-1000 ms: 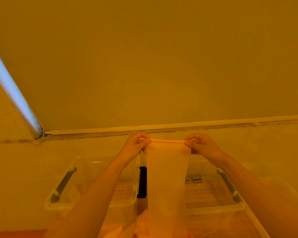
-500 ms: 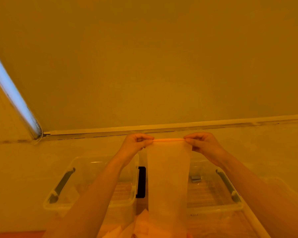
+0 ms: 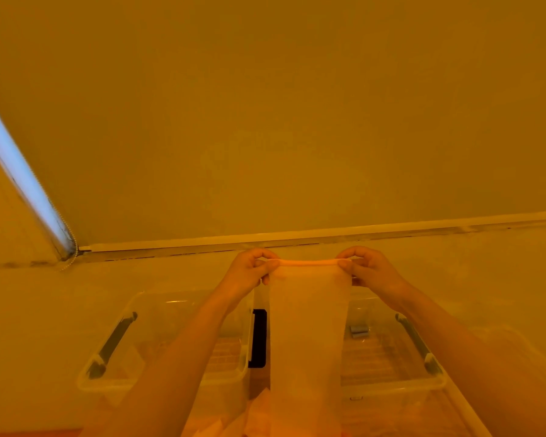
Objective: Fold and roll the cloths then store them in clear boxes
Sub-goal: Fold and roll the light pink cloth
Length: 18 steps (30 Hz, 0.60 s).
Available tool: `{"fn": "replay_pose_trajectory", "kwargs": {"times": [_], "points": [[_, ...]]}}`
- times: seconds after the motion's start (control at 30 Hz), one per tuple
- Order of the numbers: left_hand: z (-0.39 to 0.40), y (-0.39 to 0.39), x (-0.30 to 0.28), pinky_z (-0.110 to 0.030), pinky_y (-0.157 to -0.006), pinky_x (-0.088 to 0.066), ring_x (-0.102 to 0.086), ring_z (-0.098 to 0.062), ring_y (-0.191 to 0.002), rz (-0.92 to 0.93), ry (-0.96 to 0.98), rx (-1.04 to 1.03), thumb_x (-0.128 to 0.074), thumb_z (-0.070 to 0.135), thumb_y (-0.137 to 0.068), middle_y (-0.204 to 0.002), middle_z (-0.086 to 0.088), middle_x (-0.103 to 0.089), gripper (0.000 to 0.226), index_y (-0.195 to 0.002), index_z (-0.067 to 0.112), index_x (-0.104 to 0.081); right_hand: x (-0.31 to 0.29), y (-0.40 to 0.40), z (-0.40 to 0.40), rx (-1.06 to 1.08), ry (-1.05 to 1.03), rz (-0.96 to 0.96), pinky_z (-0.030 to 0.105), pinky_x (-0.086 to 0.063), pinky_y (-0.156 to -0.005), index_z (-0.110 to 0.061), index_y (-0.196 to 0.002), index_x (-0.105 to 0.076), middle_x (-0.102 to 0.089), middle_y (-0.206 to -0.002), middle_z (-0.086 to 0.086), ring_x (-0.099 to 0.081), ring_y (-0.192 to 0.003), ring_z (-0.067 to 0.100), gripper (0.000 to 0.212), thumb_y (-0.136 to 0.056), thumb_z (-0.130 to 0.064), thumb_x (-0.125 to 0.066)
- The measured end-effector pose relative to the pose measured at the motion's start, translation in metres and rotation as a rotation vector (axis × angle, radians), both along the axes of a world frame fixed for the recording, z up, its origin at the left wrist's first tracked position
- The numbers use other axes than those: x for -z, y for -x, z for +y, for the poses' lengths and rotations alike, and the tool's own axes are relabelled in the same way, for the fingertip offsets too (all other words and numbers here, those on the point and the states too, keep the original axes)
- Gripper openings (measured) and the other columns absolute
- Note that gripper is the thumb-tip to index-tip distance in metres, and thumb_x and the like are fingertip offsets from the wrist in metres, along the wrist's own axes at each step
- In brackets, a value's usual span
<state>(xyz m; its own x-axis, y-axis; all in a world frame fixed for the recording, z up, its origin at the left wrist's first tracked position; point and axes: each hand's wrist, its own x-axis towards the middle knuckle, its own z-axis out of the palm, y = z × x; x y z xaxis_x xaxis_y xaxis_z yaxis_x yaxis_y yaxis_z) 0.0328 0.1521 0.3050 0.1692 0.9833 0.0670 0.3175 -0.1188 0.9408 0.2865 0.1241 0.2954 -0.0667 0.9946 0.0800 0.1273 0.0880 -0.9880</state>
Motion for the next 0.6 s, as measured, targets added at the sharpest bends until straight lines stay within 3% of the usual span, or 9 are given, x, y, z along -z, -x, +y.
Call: {"fn": "replay_pose_trajectory", "kwargs": {"times": [0.1, 0.27, 0.37, 0.5, 0.6], "points": [[-0.002, 0.001, -0.001, -0.024, -0.062, -0.044, -0.053, -0.013, -0.067, -0.14, 0.044, 0.021, -0.063, 0.017, -0.087, -0.081, -0.002, -0.066, 0.016, -0.094, 0.026, -0.074, -0.001, -0.002, -0.002, -0.001, -0.003, 0.085, 0.038, -0.054, -0.082, -0.015, -0.097, -0.067, -0.066, -0.103, 0.011, -0.063, -0.096, 0.027, 0.013, -0.087, -0.011, -0.059], [-0.002, 0.002, -0.006, -0.022, -0.057, -0.032, -0.044, -0.01, -0.061, -0.311, 0.081, 0.073, -0.06, 0.002, -0.086, -0.075, -0.006, -0.06, 0.025, -0.085, 0.021, -0.077, -0.008, -0.002, -0.003, -0.009, 0.03, 0.281, 0.037, -0.053, -0.082, -0.009, -0.094, -0.068, -0.067, -0.097, 0.011, -0.062, -0.092, 0.024, 0.021, -0.086, 0.005, -0.054], [-0.004, 0.002, -0.009, -0.021, -0.056, -0.032, -0.043, -0.009, -0.061, -0.26, 0.063, 0.061, -0.063, 0.013, -0.086, -0.074, -0.005, -0.06, 0.017, -0.086, 0.022, -0.077, -0.01, 0.0, -0.003, -0.011, 0.038, 0.284, 0.036, -0.052, -0.082, -0.008, -0.094, -0.069, -0.068, -0.097, 0.01, -0.063, -0.091, 0.023, 0.018, -0.086, 0.001, -0.056], [-0.005, 0.001, -0.008, -0.022, -0.063, -0.043, -0.054, -0.012, -0.074, -0.126, 0.015, 0.009, -0.068, 0.017, -0.083, -0.093, -0.003, -0.071, 0.014, -0.09, 0.028, -0.074, -0.007, 0.001, -0.002, 0.03, 0.019, 0.192, 0.034, -0.055, -0.08, -0.014, -0.091, -0.07, -0.07, -0.095, 0.007, -0.065, -0.091, 0.022, 0.014, -0.084, -0.005, -0.062], [-0.005, 0.003, -0.006, -0.016, -0.062, -0.044, -0.058, -0.008, -0.075, -0.019, -0.012, 0.018, -0.069, 0.018, -0.082, -0.089, 0.003, -0.072, 0.018, -0.098, 0.027, -0.07, -0.003, -0.002, -0.003, 0.021, 0.011, 0.124, 0.031, -0.056, -0.079, -0.016, -0.1, -0.068, -0.069, -0.1, 0.01, -0.066, -0.093, 0.022, 0.02, -0.084, -0.005, -0.063]]}}
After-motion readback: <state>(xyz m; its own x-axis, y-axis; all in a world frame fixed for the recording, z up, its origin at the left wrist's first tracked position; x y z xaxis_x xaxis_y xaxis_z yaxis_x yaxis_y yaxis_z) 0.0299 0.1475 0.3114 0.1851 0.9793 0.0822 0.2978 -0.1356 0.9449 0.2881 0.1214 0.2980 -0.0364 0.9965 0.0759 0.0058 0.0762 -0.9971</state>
